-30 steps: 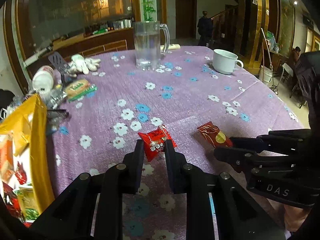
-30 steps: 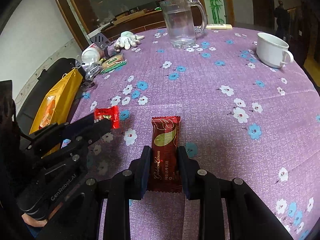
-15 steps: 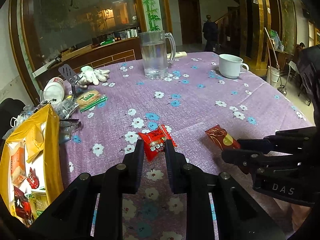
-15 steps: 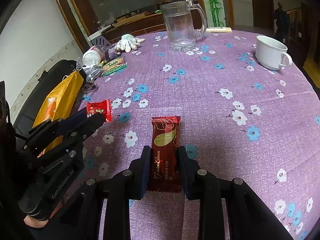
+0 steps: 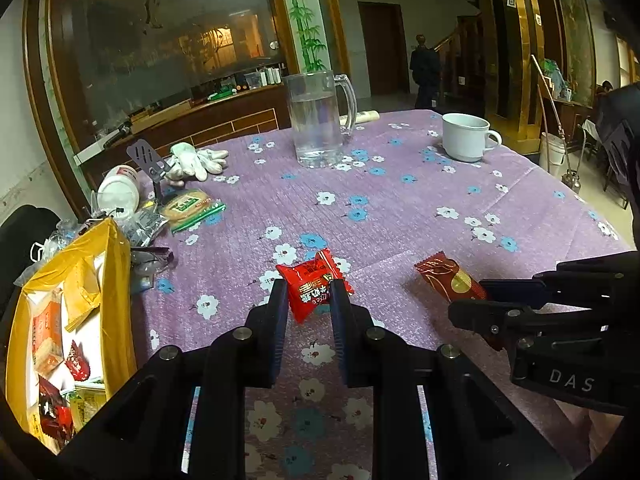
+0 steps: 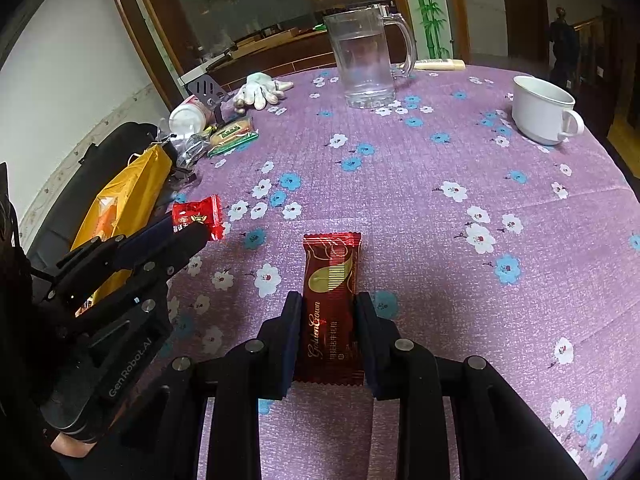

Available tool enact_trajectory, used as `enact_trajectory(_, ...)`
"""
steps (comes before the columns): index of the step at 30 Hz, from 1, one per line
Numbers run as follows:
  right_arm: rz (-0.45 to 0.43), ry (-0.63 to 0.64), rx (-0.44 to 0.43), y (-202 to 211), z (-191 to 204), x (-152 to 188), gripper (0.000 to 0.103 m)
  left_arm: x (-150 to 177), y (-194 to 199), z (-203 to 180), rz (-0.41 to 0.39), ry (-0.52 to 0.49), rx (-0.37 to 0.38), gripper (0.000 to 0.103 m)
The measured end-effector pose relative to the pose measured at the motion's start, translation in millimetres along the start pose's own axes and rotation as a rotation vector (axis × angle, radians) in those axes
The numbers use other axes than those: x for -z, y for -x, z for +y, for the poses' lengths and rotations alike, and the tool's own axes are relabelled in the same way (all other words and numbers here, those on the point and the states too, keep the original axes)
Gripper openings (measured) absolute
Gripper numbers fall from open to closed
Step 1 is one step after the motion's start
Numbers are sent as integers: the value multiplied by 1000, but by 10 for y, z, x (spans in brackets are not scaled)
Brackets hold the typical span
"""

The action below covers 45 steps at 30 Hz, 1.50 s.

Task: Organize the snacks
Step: 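Hold the red candy with the left tool while the right tool holds the bar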

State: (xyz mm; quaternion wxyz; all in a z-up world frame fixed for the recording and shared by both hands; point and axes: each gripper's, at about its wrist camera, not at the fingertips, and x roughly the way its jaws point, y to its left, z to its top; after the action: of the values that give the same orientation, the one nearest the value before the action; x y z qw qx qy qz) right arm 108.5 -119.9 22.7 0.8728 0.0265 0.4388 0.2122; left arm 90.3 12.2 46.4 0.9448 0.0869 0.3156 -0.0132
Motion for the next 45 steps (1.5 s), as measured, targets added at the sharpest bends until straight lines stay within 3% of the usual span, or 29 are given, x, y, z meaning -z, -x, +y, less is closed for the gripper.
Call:
enact_trajectory(22, -56, 47, 5, 77, 109, 11, 28, -53, 130, 107, -48, 50, 8, 18)
enact_trajectory(45, -68, 58, -9, 119, 155, 14, 28, -57, 134, 142, -43, 75, 9, 18)
